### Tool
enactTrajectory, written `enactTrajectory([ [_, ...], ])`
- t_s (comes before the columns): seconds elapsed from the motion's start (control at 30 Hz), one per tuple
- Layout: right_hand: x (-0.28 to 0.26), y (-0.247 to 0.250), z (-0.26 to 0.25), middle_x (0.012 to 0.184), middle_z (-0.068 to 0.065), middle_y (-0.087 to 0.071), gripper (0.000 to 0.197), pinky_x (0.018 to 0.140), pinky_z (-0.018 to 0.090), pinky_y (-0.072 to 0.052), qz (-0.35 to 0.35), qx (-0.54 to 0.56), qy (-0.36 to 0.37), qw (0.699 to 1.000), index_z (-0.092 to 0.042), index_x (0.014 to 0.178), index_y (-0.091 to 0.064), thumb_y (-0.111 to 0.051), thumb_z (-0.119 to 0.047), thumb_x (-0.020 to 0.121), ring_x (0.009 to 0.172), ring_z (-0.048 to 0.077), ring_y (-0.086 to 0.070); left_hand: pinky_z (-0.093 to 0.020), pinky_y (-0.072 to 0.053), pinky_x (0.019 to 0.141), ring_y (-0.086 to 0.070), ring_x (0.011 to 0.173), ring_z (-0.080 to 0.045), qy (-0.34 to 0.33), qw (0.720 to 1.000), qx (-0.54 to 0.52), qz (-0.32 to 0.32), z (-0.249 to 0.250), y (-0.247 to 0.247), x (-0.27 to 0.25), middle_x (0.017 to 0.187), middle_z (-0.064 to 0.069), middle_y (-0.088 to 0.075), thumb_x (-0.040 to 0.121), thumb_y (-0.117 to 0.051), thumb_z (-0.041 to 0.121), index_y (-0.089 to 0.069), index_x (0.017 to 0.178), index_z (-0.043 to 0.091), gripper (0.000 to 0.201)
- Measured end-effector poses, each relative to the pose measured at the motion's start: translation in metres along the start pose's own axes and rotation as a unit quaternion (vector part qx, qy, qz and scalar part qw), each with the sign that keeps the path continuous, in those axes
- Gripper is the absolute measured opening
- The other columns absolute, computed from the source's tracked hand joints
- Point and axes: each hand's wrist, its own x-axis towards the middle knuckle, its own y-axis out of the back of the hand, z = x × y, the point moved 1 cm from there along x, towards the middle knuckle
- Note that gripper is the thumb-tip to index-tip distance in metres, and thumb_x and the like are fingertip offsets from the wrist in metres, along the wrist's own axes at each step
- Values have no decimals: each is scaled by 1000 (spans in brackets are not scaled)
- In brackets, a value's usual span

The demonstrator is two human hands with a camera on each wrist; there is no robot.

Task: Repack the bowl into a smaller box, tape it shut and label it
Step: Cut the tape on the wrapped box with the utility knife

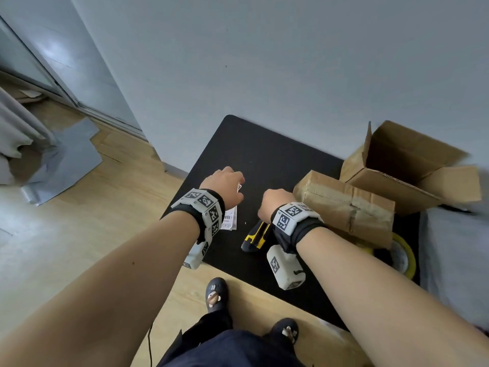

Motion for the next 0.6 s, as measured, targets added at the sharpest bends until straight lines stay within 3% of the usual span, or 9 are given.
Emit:
enactTrajectory([
  [0.1, 7, -11, -1, 118, 13, -61, 35, 74, 31, -48, -7, 2, -32, 999, -7, 124, -49, -52, -18, 91, 106, 28, -61, -34, -49, 92, -52, 114, -20, -15, 1000, -15, -4, -8, 0, 3, 136, -2, -44, 91, -55, 25, -52, 127, 22, 37],
  [0.23, 19, -22, -2, 128, 14, -54, 77, 76, 33, -48, -4, 47, -69, 997, -10, 149, -13, -60, -22, 89, 111, 28, -59, -29, -46, 90, -53, 112, -18, -32, 999, -35, -2, -14, 1, 7, 135, -1, -45, 91, -55, 25, -55, 124, 21, 33],
  [0.3, 22, -23, -2, 127, 12, -57, 95, 71, 31, -48, 10, 71, -76, 995, -14, 152, 6, -63, -22, 88, 104, 25, -63, -29, -46, 90, -53, 112, -18, -38, 998, -45, 1, -15, 2, 8, 134, 0, -45, 91, -55, 24, -56, 122, 22, 31],
  [0.37, 24, -23, -1, 122, 10, -60, 103, 69, 30, -48, 27, 93, -86, 992, -14, 151, 13, -66, -23, 86, 98, 24, -65, -29, -46, 91, -53, 111, -17, -42, 998, -50, 8, -16, 3, 9, 133, 1, -46, 91, -55, 25, -57, 120, 22, 29],
  [0.4, 24, -22, -1, 121, 10, -60, 103, 71, 30, -50, 34, 109, -95, 989, -13, 151, 10, -68, -24, 85, 99, 24, -65, -29, -46, 91, -53, 111, -17, -42, 998, -52, 13, -16, 4, 10, 132, 1, -47, 91, -54, 24, -57, 120, 22, 29],
  [0.47, 25, -20, 0, 118, 11, -60, 87, 71, 31, -50, 41, 147, -110, 982, -9, 146, -15, -70, -28, 81, 99, 25, -64, -28, -45, 91, -53, 111, -16, -39, 997, -57, 24, -17, 7, 11, 131, 2, -48, 91, -54, 24, -58, 119, 22, 28],
  [0.53, 23, -13, 1, 103, 8, -61, 52, 60, 25, -46, 45, 180, -104, 977, -10, 117, -46, -70, -35, 79, 83, 20, -62, -29, -46, 92, -54, 109, -16, -35, 997, -63, 35, -16, 11, 11, 130, 2, -49, 91, -54, 24, -58, 118, 22, 27],
  [0.6, 20, -4, 2, 84, 4, -60, 35, 49, 24, -39, 60, 218, -85, 971, -12, 91, -55, -69, -42, 78, 63, 14, -54, -32, -47, 92, -54, 108, -15, -31, 996, -68, 49, -14, 15, 11, 128, 3, -50, 91, -54, 24, -59, 117, 22, 27],
])
